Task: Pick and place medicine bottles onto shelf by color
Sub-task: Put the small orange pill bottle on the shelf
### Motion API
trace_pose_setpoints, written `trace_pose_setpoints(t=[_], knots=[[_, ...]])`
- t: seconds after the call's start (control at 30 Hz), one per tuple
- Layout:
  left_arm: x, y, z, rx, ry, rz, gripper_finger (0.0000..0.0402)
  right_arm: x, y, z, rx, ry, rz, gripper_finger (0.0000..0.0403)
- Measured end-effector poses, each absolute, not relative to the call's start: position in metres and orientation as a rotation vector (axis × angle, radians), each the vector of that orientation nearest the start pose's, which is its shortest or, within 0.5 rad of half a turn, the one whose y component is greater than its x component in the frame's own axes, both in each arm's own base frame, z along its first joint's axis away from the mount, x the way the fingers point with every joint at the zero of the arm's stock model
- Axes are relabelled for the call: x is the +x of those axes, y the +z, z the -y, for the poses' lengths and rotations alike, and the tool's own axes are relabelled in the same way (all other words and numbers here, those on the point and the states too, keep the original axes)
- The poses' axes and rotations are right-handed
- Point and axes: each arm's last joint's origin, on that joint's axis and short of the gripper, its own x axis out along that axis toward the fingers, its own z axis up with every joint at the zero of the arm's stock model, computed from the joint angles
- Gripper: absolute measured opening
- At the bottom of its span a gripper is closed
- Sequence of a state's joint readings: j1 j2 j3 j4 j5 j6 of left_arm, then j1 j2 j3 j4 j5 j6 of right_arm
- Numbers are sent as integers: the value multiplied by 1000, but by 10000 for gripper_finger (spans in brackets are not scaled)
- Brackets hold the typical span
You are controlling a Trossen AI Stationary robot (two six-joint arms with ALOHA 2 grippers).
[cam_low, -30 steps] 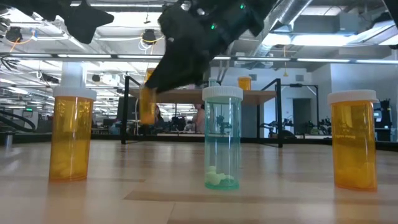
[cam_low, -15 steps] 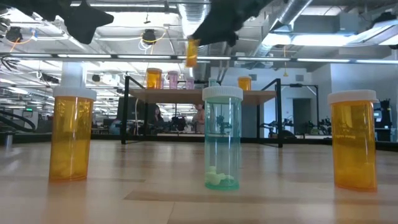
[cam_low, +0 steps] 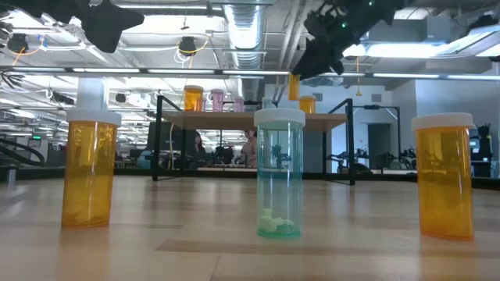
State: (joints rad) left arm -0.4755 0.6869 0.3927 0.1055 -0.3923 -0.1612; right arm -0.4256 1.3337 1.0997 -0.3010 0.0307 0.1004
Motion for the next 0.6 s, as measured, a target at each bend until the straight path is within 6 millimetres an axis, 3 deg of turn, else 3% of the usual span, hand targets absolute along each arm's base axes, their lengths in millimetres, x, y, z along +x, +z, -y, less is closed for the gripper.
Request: trace_pose_setpoints(t=[0.23, 0.6], knots=[[148, 239, 64, -80, -69, -179, 238, 253, 297, 143, 254, -503, -547, 124], [148, 239, 64, -80, -69, -180, 238, 248, 292, 145, 262, -513, -610, 123]])
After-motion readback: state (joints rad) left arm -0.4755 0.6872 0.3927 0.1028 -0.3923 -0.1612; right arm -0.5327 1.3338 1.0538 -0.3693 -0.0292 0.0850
